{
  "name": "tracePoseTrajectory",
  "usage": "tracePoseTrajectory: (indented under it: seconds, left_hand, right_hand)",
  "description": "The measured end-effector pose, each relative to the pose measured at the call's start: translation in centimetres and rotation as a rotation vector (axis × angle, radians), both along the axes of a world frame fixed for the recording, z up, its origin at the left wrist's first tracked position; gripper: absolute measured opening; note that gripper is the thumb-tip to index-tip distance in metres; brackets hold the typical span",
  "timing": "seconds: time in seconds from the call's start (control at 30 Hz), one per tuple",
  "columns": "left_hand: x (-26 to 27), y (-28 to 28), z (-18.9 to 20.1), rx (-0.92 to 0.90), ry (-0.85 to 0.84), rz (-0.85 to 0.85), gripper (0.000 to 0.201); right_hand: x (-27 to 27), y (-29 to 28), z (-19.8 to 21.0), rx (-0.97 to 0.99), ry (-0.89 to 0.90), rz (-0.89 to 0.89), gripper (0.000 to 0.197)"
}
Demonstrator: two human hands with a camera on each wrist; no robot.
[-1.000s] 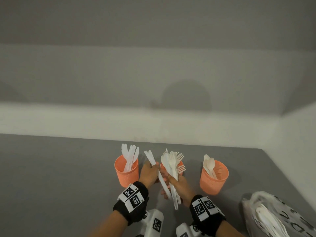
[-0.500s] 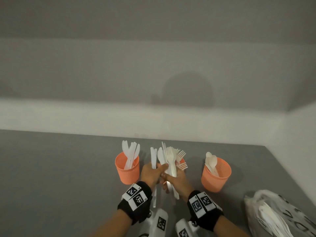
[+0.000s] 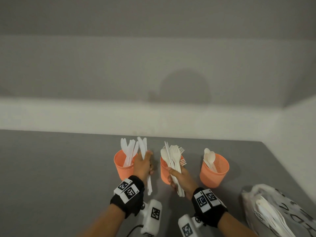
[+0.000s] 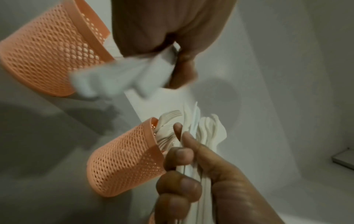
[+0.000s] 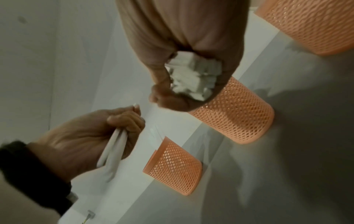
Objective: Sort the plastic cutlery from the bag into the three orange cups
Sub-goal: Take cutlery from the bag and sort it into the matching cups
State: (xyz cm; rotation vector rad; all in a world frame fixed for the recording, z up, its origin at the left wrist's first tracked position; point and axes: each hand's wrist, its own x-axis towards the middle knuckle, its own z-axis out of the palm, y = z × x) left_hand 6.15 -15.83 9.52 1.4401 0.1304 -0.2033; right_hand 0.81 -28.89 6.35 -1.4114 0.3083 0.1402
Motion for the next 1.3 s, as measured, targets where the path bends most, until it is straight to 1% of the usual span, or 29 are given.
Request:
tracePoseTrajectory:
  seconds: [0.07, 0.17, 0.23, 0.37, 0.43, 0.53, 0.6, 0.67, 0.8, 0.87, 0.9, 0.97, 1.0, 1.07, 1.13, 1.23, 1.3]
  left_hand:
    - [-0.1, -0.3, 0.4, 0.079, -0.049, -0.054, 0.018]
    - [0.1, -1.2, 0.7, 0.153, -0.128, -0.076, 0.008]
    - [0.2, -1.8, 0.7, 0.180, -0.150, -0.062, 0.010]
    - [0.3, -2.7, 0.6, 0.202, -0.116, -0.024, 0.020]
    - [0.1, -2.8, 0.6, 0.196, -0.109, 0.002, 0.014]
    - [-0.3, -2.7, 0.7, 0.136, -0.104, 0.029, 0.009]
    - [-0.5, -2.5, 0.6, 0.097, -0.082, 0.020, 0.015]
    - [-0.8, -2.4, 0.2, 0.110, -0.062, -0.005, 0.023]
    - [-1.1, -1.8, -1.0, 0.158, -0.063, -0.033, 0.021]
    - [-0.5, -1.3, -1.5, 0.148, -0.066, 0.015, 0.019]
    - [-0.2, -1.0, -1.5, 0.155, -0.066, 0.043, 0.021]
    - [0.7, 0.0, -1.0, 0.151, -0.076, 0.088, 0.032]
    - [1.2, 0.6, -0.6, 0.134, -0.087, 0.110, 0.037]
    - [2.4, 1.9, 0.2, 0.095, -0.102, 0.172, 0.040]
    - [4.1, 3.4, 1.3, 0.061, -0.167, 0.261, 0.043]
    - [6.9, 5.3, 2.8, 0.157, -0.302, 0.386, 0.044]
    - [8.4, 5.9, 3.1, 0.158, -0.351, 0.428, 0.042]
  right_hand:
    - [0.0, 0.0, 0.1, -0.012, 0.007, 0.006, 0.013]
    - [-0.1, 0.3, 0.3, -0.038, 0.014, 0.019, 0.008]
    - [-0.2, 0.5, 0.5, -0.064, 0.011, 0.033, 0.007]
    - [-0.6, 0.7, 0.8, -0.061, -0.007, 0.041, 0.008]
    - [-0.7, 0.5, 0.9, 0.009, 0.006, 0.019, 0.014]
    - [-0.5, 0.3, 0.9, 0.104, 0.023, -0.039, 0.020]
    - [-0.3, 0.5, 0.8, 0.071, 0.019, -0.041, 0.016]
    - [-0.1, 1.0, 0.7, 0.030, 0.005, -0.034, 0.015]
    - [0.5, 1.8, 0.7, -0.048, -0.049, -0.016, 0.018]
    - [0.9, 2.1, 0.4, -0.081, -0.064, -0.037, 0.021]
    - [1.1, 2.2, 0.3, -0.080, -0.048, -0.059, 0.021]
    - [1.2, 2.3, 0.5, -0.051, -0.007, -0.089, 0.014]
    - [1.2, 2.3, 0.7, -0.048, 0.007, -0.097, 0.016]
    - [1.5, 2.1, 0.7, -0.101, 0.019, -0.083, 0.017]
    - [1.8, 2.0, 0.5, -0.166, 0.008, -0.042, 0.013]
    - [2.5, 1.9, 0.3, -0.179, 0.012, -0.017, 0.012]
    - [2.9, 1.7, 0.5, -0.162, 0.018, -0.016, 0.011]
